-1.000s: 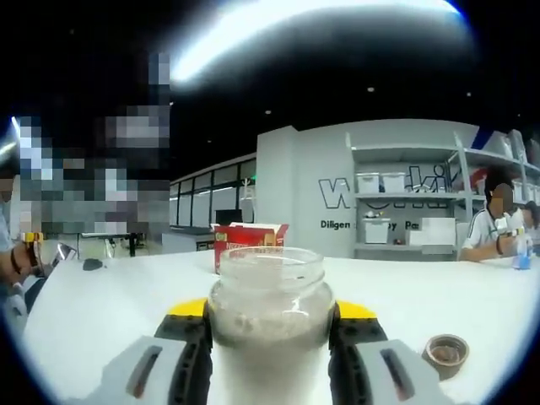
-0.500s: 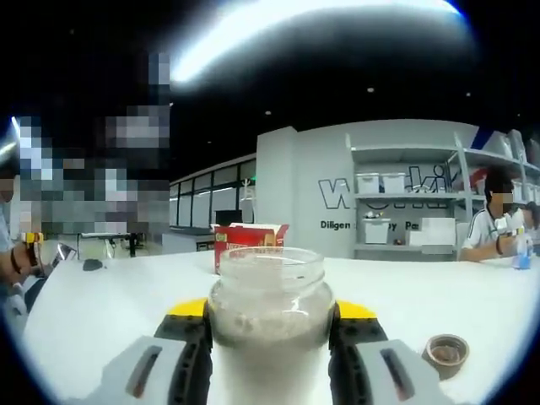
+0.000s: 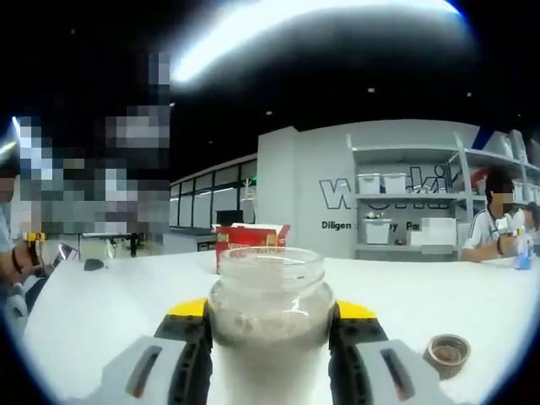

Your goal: Tear open the coffee pouch, take out the coffee, and pour the coffee from the pouch into the cup

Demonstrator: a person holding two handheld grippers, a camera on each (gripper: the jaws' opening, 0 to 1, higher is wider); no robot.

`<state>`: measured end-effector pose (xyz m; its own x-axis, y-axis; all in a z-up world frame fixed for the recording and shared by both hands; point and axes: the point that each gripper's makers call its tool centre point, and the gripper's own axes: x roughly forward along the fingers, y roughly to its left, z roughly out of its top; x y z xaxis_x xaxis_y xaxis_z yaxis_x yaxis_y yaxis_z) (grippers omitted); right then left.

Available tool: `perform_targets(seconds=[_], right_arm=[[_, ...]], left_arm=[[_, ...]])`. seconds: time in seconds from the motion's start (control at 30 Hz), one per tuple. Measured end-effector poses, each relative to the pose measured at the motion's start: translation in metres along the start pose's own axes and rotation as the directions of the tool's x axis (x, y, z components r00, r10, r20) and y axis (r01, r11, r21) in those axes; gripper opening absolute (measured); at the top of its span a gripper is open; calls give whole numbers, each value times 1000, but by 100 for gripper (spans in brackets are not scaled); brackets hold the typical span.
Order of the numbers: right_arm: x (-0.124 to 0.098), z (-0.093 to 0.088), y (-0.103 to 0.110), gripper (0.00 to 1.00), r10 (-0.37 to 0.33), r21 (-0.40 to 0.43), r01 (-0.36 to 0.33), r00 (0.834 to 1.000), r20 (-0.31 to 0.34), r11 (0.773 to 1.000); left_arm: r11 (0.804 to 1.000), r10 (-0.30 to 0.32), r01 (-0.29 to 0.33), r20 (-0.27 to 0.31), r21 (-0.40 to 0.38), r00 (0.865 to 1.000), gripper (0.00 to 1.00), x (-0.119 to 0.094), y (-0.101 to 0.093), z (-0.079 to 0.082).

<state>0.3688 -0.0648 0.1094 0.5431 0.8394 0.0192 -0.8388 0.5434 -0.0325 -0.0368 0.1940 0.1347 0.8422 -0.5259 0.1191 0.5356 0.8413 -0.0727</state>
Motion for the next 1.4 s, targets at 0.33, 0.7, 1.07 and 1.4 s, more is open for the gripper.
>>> perform_targets(seconds=[0.33, 0.7, 1.07, 1.4], right_arm=[[1, 0, 6, 54, 11, -2, -11, 1000, -1, 1000], [3, 0, 19, 54, 39, -1, -39, 999, 9, 999], [4, 1, 43, 54, 77, -1, -77, 997, 27, 997], [8, 2, 65, 54, 116, -2, -116, 993, 32, 993]], left_arm=[[1000, -17, 17, 7, 0, 1000, 12, 5, 1, 2], [1000, -27, 27, 19, 4, 999, 12, 6, -4, 1], [999, -34, 34, 14, 3, 999, 12, 8, -9, 0], [999, -40, 40, 9, 7, 999, 12, 12, -13, 1]])
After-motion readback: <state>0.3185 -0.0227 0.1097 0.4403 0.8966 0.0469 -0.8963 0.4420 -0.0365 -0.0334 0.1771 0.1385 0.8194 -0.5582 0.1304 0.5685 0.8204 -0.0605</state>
